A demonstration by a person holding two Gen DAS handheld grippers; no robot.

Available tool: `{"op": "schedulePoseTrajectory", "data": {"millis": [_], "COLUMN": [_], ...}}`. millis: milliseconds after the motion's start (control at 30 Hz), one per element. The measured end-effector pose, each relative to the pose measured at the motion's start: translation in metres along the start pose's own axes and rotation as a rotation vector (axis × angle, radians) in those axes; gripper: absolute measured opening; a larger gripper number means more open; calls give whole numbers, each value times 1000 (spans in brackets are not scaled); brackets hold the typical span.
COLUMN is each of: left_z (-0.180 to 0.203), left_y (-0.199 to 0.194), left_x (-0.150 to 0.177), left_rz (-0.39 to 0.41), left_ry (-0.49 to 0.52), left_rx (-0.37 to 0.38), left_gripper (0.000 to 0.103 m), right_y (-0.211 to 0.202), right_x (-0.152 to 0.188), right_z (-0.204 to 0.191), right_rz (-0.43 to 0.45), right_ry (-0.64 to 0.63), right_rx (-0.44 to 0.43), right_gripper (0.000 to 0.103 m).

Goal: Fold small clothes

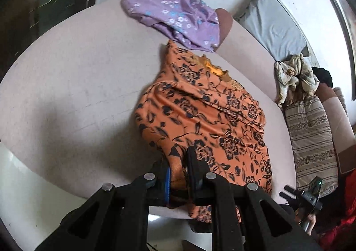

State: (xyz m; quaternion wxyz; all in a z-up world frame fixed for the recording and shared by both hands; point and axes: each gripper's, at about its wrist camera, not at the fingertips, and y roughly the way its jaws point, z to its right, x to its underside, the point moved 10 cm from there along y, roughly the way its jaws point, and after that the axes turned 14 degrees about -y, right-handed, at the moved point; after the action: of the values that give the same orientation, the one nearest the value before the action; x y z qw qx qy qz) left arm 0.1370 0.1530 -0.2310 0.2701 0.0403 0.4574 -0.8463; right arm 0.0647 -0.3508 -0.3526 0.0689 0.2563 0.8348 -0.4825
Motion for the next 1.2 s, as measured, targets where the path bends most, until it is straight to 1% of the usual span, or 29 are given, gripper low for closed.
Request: {"op": "schedulePoseTrajectory", "data": {"millis": [67, 133, 167, 233, 267, 300, 333, 367, 400, 433, 500, 533, 600, 667, 767, 800, 867, 933, 967, 1000, 1033, 1100, 1133, 1167, 1200], "left_z": [-6, -7, -8, -8, -7, -6, -6, -5, -4, -4, -1, -1, 0, 1, 5, 8, 13, 20, 23, 28, 31, 44, 50, 58, 64], "left_y": [-3, -4, -4, -5, -5, -4, -5, -5, -5, -6, -8, -10, -13, -16, -17, -17, -16, -13, -10, -2, 2, 22, 29, 46, 57], "left_x": [1, 3, 4, 4, 4, 4, 4, 4, 4, 4, 4, 3, 1, -3, -14, -20, -33, -53, -64, -82, -91, -124, -134, -152, -162], "left_rz": [2, 7, 8, 15, 18, 19, 19, 20, 23, 25, 23, 24, 30, 28, 27, 26, 30, 38, 41, 43, 42, 38, 34, 25, 16], "left_ry": [-6, -9, -10, -10, -10, -11, -13, -13, -9, -6, -2, 0, 4, 6, 8, 5, 0, 0, 0, -4, -5, -13, -17, -27, -35], "left_rx": [-7, -8, -8, -12, -13, -11, -8, -7, -8, -9, -2, 3, 8, 15, 19, 25, 36, 38, 38, 39, 39, 35, 34, 39, 41], "left_gripper": [14, 14, 14, 14, 14, 14, 14, 14, 14, 14, 14, 14, 14, 14, 14, 14, 14, 14, 14, 14, 14, 14, 14, 14, 14], "right_y": [16, 27, 33, 41, 44, 47, 48, 48, 47, 46, 42, 39, 26, 7, -24, -32, -46, -52, -55, -57, -54, -42, -32, -21, -10], "right_x": [12, 33, 40, 50, 53, 57, 59, 58, 57, 56, 52, 49, 37, 23, -9, -18, -47, -74, -95, -112, -130, -166, -187, -204, -219], "right_z": [3, 18, 20, 20, 17, 13, 7, -4, -12, -20, -29, -31, -38, -47, -57, -62, -64, -66, -64, -62, -59, -55, -51, -46, -41], "right_rz": [-30, -97, -124, -136, -135, -143, -137, -117, -114, -115, -115, -114, -86, -37, 60, 84, 147, 197, 229, 250, 270, 296, 305, 313, 315], "right_ry": [4, 36, 25, 22, 7, -37, -93, -138, -156, -173, -192, -172, -105, -72, -48, -43, -18, -3, 2, 8, 21, 51, 67, 84, 98], "right_rx": [21, 57, 88, 164, 207, 276, 337, 347, 328, 300, 252, 205, 54, -67, -182, -195, -230, -232, -223, -217, -212, -204, -196, -188, -183], "right_gripper": [81, 79, 79, 77, 72, 67, 59, 34, 18, 7, 7, 7, 7, 6, 6, 6, 6, 6, 6, 6, 6, 6, 6, 6, 6]}}
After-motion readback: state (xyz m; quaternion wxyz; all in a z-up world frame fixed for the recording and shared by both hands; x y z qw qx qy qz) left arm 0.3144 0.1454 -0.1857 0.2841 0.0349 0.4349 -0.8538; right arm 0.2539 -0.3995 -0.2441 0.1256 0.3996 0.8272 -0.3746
